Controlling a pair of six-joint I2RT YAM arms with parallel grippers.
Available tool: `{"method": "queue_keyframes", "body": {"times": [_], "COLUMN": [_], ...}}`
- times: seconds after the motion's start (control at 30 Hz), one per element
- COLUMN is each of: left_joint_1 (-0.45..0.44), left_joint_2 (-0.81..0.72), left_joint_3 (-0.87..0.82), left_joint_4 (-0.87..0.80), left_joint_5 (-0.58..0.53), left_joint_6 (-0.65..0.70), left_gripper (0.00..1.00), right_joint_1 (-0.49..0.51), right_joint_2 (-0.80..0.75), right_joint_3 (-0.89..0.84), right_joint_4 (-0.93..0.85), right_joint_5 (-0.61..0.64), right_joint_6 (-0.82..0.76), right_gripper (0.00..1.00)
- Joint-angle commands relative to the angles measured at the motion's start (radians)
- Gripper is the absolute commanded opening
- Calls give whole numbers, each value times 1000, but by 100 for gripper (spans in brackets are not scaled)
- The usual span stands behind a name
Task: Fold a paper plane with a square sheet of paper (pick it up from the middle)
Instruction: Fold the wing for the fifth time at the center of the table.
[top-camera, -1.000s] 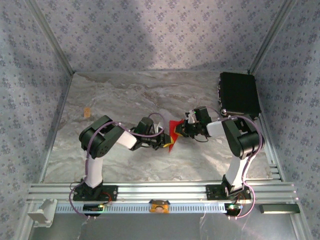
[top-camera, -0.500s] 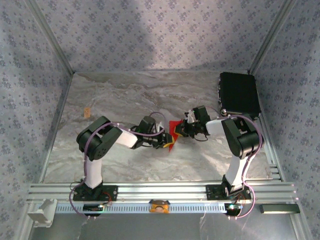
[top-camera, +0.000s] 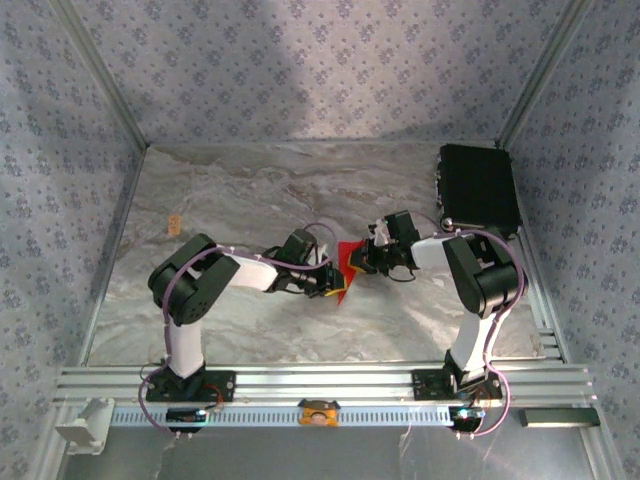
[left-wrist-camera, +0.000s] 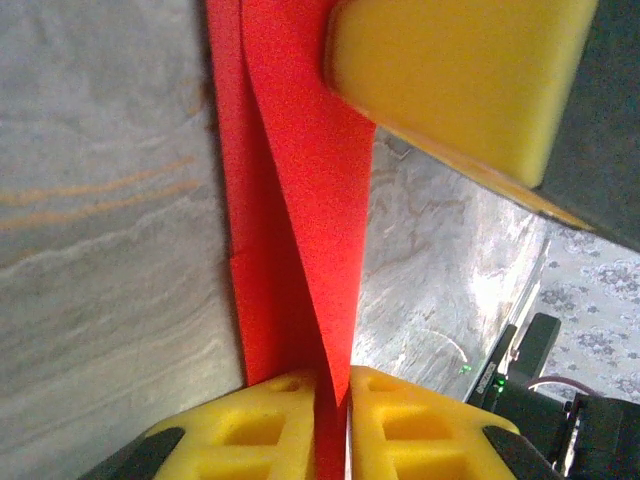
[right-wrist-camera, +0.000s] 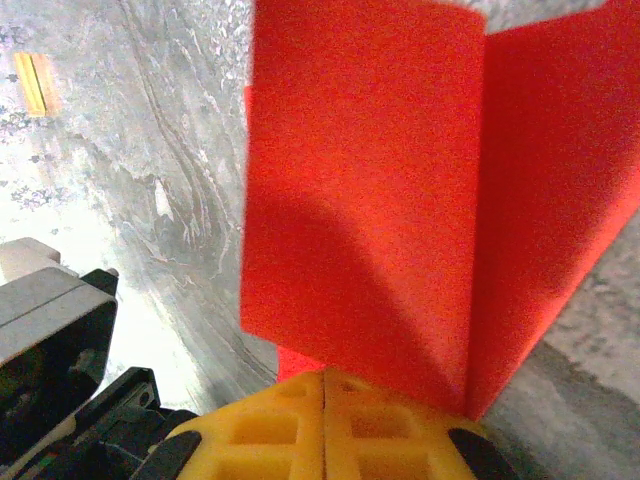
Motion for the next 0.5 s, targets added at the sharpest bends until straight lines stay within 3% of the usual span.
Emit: {"method": "queue_keyframes", "body": {"times": [0.0,0.3,0.47], "left_joint_1": [-9,-19,-20], "left_joint_2": [-27,-27,-28], "left_joint_3": [-27,-32,-33], "left_joint_4": [-126,-121,-158], "left_joint_5": [-5,35,39], "left_joint_6": [24,40,55], "left_gripper": [12,2,8], "right_joint_1": [1,8,14], "right_joint_2": [31,29,30], "right_joint_3": [-6,6,8], "right_joint_4": [-101,-126,-137], "right_joint_5": [85,95,107], "right_joint_6": [-28,-39,-39], "right_gripper": [8,8,8]}}
